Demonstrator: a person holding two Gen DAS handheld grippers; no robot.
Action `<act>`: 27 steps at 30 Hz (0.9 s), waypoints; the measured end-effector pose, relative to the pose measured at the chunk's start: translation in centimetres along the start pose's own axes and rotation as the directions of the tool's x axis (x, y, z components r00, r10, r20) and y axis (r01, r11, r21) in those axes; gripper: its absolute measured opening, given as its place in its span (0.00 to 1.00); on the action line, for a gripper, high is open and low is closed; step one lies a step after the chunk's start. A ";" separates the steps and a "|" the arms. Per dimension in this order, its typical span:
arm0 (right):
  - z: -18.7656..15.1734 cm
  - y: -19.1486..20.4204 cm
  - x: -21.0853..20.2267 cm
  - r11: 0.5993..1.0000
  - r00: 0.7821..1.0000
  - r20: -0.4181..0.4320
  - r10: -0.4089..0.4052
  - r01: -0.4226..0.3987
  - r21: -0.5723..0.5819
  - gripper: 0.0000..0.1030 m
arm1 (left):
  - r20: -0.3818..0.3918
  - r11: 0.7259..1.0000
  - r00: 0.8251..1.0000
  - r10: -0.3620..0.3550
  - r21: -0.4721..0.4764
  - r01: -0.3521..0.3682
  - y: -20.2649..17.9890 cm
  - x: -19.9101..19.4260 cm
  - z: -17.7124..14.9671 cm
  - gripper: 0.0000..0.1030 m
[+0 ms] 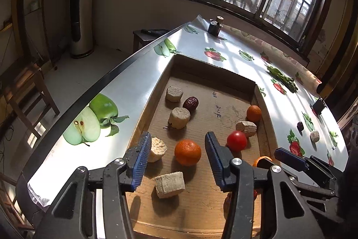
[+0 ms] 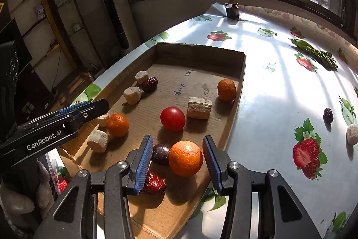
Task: Organize fruits
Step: 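Move both open tools from the box back to the remaining items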
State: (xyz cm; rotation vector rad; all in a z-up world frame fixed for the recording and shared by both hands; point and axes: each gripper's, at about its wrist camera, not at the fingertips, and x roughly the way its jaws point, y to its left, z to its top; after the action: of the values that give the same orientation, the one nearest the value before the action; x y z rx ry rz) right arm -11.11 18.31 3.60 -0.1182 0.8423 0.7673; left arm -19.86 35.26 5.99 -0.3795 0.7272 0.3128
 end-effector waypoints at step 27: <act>-2.9 -10.3 -8.6 0.970 0.993 0.061 -0.105 0.089 0.226 0.60 | -0.019 0.975 0.996 -0.088 0.203 0.090 -11.9 -1.4 -1.0 0.61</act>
State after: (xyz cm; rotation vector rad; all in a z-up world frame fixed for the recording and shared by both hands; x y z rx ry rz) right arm -9.79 4.81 5.70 0.0682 0.8418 0.5772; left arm -16.66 24.02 8.98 -0.2181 0.7419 0.1496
